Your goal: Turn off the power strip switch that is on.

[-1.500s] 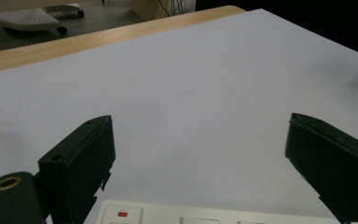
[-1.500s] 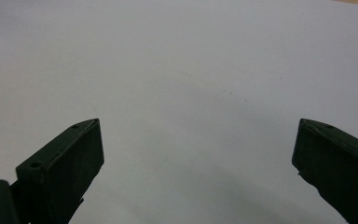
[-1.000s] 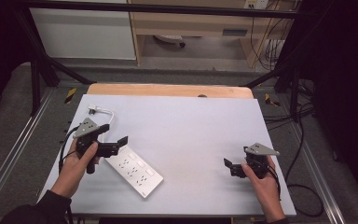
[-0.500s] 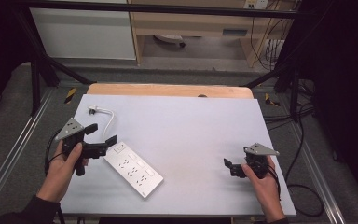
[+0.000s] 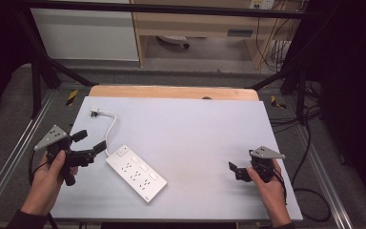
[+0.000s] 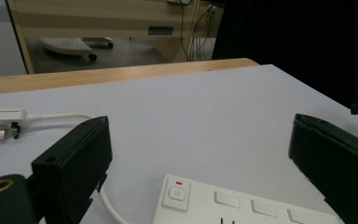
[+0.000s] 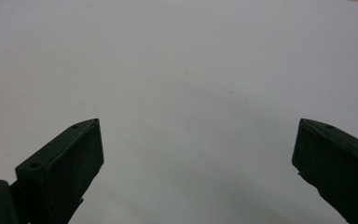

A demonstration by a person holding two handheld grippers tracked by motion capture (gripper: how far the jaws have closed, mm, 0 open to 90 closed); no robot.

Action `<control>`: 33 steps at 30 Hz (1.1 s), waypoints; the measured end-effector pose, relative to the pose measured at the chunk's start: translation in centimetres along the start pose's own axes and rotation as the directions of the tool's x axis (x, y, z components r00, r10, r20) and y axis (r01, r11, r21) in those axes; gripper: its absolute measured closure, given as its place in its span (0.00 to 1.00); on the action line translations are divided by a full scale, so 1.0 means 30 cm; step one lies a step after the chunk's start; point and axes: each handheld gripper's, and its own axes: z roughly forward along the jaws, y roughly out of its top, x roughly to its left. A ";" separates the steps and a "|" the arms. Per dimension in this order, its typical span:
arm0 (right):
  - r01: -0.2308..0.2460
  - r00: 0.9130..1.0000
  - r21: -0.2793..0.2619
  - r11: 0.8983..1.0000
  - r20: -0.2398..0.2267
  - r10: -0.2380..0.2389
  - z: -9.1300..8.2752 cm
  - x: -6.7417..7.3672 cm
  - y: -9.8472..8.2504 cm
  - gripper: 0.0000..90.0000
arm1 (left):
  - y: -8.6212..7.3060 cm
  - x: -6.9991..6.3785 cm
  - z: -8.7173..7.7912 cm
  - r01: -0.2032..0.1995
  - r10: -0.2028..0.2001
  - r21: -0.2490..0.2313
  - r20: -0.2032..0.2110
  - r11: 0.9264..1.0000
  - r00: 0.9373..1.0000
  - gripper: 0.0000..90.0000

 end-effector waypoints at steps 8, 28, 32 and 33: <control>0.000 1.000 -0.004 1.000 0.000 0.000 -0.001 -0.001 0.000 0.03 | -0.039 0.014 -0.031 0.020 -0.020 0.005 -0.009 1.000 1.000 0.07; 0.001 1.000 -0.004 1.000 0.004 -0.001 -0.001 -0.003 0.000 0.03 | -0.186 0.041 -0.003 0.024 -0.021 0.132 -0.028 0.991 0.999 0.07; -0.001 1.000 -0.003 1.000 0.004 0.001 -0.001 -0.003 0.000 0.03 | -0.208 0.039 0.008 0.012 -0.008 0.154 -0.028 0.988 1.000 0.07; 0.001 1.000 -0.003 1.000 0.004 -0.001 -0.001 -0.003 -0.001 0.03 | -0.214 0.038 0.010 0.009 -0.004 0.162 -0.030 0.987 1.000 0.07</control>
